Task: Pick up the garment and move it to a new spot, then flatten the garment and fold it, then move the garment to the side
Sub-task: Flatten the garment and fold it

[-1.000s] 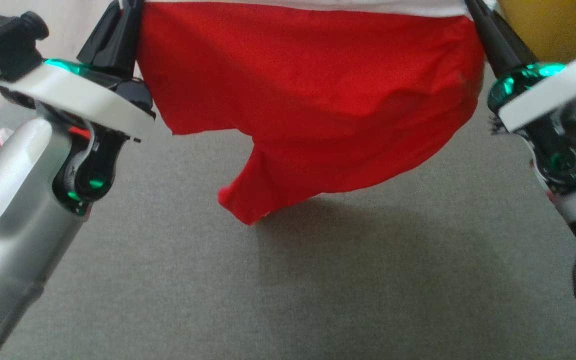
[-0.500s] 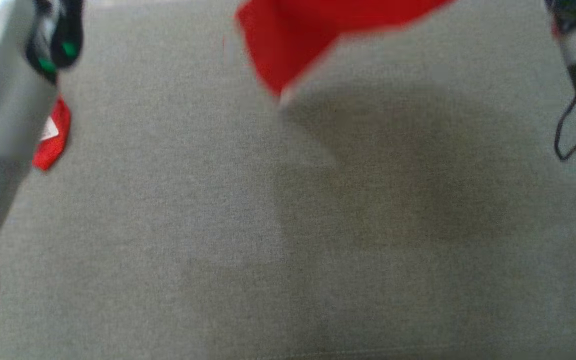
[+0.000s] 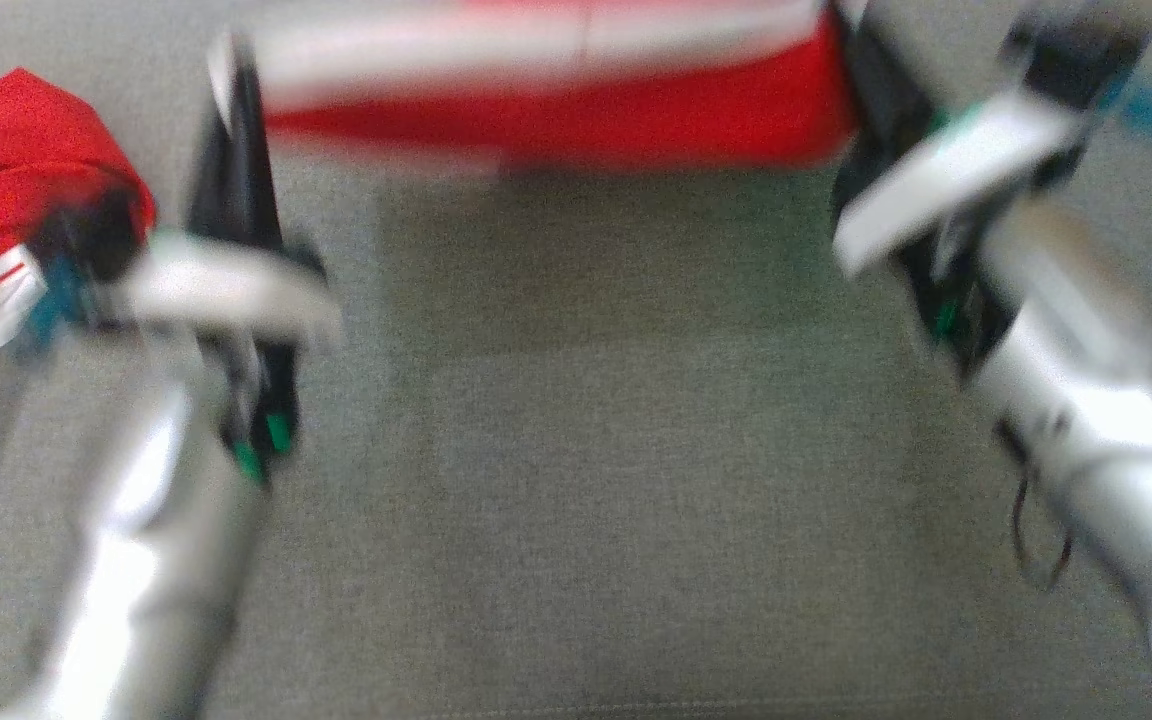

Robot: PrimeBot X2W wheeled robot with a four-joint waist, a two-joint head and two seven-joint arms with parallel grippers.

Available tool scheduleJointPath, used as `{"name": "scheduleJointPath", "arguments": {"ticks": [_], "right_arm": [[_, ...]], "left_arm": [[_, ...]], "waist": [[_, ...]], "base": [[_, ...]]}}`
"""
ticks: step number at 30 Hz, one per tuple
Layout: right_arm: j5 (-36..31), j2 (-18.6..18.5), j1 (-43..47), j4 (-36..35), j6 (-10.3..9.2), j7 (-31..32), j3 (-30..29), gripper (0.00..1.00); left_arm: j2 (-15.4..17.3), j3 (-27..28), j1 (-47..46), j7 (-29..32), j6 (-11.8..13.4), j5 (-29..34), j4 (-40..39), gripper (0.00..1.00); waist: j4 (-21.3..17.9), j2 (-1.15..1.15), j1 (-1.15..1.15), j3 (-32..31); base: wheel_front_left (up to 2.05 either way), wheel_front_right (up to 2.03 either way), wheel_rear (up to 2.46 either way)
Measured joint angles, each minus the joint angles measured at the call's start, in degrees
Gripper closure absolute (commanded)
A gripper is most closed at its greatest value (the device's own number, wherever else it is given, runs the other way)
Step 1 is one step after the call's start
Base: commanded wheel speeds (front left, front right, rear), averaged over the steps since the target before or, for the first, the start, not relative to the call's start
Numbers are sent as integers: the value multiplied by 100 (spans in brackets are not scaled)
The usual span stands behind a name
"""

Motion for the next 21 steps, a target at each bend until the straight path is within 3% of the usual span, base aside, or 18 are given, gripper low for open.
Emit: {"name": "scheduleJointPath", "arguments": {"ticks": [6, 11, 21], "right_arm": [[381, -190, 1502, -694, 0, -23, 523, 100], [486, -279, 2318, -1189, 0, -24, 402, 100], [590, -296, 4737, -2051, 0, -24, 8, 100]], "left_arm": [[-583, 876, 2085, 15, -247, 428, -69, 100], [-824, 1244, 2864, 16, -326, 761, -364, 100], [-950, 1544, 4983, 16, -377, 1076, -1401, 100]], "waist": [[-30, 0, -1, -309], [-1, 0, -1, -613], [41, 0, -2, -1540]], "base": [[0, 0, 0], [0, 0, 0], [0, 0, 0]]}}
